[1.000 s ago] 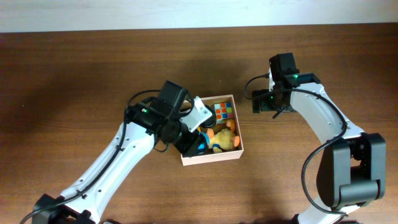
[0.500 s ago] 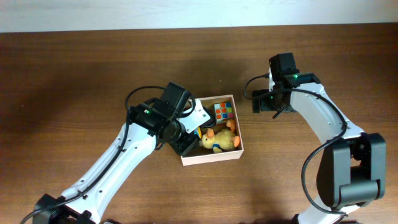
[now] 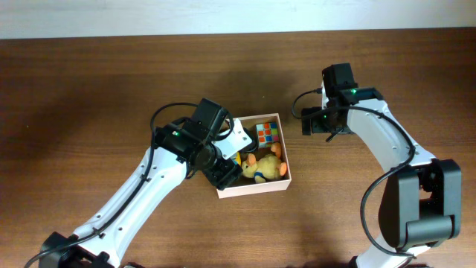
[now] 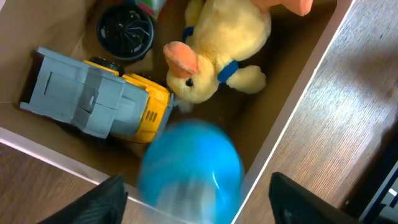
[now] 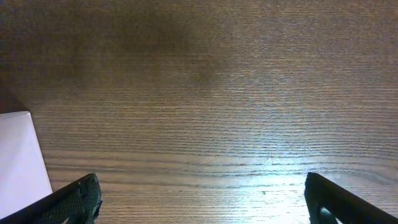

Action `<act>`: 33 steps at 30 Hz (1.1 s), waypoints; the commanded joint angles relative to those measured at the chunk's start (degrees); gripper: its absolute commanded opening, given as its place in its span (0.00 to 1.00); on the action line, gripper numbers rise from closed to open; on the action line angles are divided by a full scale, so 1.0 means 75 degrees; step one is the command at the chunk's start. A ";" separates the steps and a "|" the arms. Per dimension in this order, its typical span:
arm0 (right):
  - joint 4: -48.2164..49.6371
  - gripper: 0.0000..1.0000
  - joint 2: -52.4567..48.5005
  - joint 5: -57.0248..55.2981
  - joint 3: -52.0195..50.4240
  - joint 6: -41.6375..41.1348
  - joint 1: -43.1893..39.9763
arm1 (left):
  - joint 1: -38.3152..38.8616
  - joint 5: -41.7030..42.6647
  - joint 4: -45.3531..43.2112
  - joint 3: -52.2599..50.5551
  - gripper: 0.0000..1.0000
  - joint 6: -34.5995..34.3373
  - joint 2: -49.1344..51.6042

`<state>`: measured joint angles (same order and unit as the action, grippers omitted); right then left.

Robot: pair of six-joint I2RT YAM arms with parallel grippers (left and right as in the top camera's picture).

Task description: Pack container

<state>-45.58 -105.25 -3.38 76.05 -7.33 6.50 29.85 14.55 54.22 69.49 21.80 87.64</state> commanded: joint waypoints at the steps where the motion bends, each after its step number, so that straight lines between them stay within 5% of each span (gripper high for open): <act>1: 0.0003 0.99 -0.0003 0.0017 -0.0017 -0.0026 -0.0035 | 0.0023 0.0117 -0.0015 0.0096 0.77 0.0079 0.0087; 8: 0.0003 0.99 -0.0003 0.0017 -0.0017 -0.0026 -0.0035 | 0.0020 0.0087 -0.0052 0.0096 0.78 0.0082 0.0087; 13: 0.0003 0.99 -0.0003 0.0017 -0.0017 -0.0026 -0.0035 | -0.0131 -0.0487 -0.0309 0.0125 1.00 -0.0402 0.0082; 20: 0.0003 0.99 -0.0003 0.0017 -0.0017 -0.0026 -0.0035 | -0.1271 -0.2637 -0.0752 0.0516 0.99 -0.2783 -0.0309; 33: 0.0003 0.99 -0.0003 0.0017 -0.0017 -0.0029 -0.0035 | -0.3156 -0.4086 -0.1623 0.0513 0.99 -0.2850 -0.0393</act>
<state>-45.58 -105.25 -3.38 76.05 -7.35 6.50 8.40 -12.51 42.13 71.96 1.61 85.80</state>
